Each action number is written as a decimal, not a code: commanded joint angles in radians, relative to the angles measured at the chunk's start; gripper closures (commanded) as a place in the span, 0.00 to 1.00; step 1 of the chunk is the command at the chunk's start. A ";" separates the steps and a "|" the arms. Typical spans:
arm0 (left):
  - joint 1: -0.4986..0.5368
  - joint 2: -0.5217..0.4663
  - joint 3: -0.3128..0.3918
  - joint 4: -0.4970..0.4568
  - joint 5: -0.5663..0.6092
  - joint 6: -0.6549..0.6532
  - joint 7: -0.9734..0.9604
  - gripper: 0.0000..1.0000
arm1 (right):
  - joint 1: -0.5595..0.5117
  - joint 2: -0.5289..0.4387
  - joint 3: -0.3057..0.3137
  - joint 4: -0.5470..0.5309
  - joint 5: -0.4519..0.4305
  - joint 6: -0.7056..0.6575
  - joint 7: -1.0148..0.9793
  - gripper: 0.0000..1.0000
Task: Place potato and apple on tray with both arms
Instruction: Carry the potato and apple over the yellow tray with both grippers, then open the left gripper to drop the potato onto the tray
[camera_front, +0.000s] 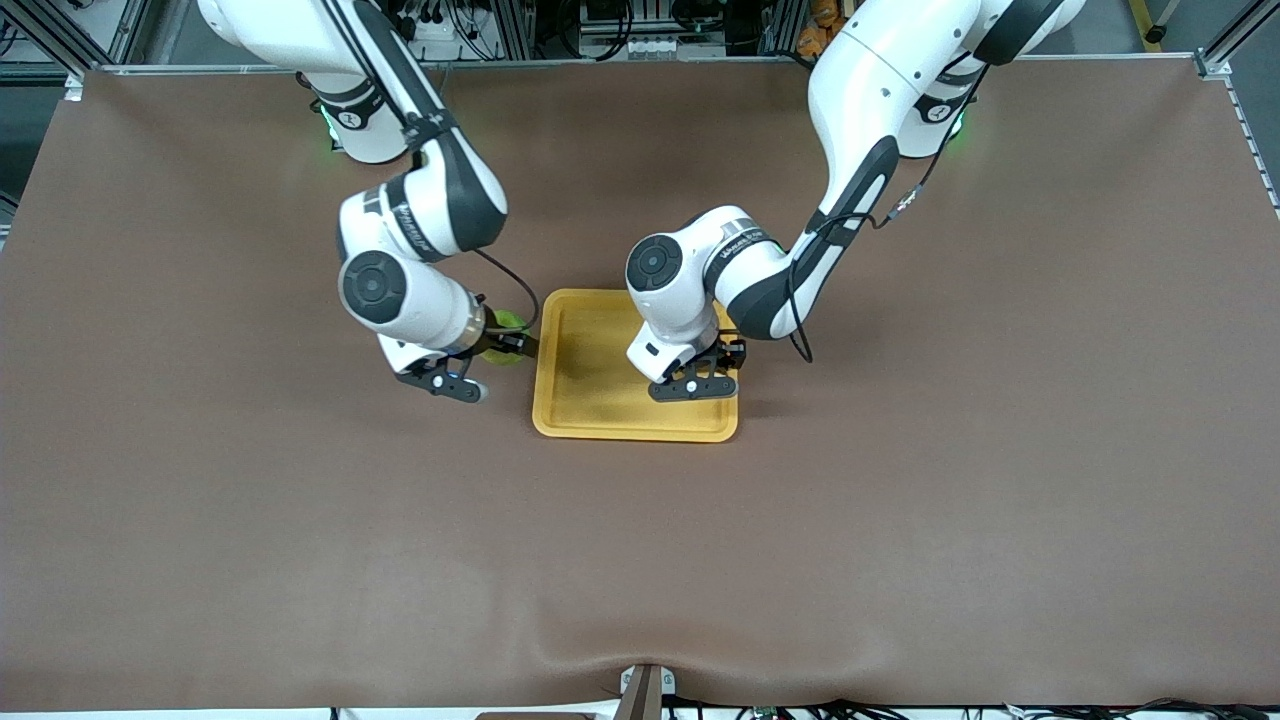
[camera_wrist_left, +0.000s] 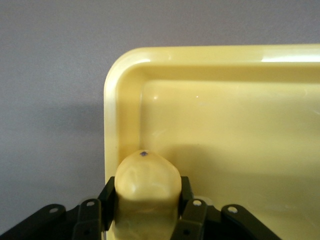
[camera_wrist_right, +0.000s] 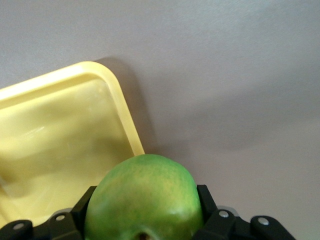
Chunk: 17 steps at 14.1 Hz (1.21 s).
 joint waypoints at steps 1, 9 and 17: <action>-0.015 0.013 0.008 0.032 0.034 -0.017 -0.021 0.00 | 0.042 0.034 -0.008 0.009 0.024 0.049 0.068 1.00; 0.107 -0.154 -0.004 0.032 -0.021 -0.043 0.017 0.00 | 0.123 0.126 -0.008 0.036 0.082 0.169 0.169 1.00; 0.359 -0.353 -0.004 0.029 -0.266 -0.231 0.517 0.00 | 0.166 0.244 -0.008 0.119 0.082 0.209 0.269 0.49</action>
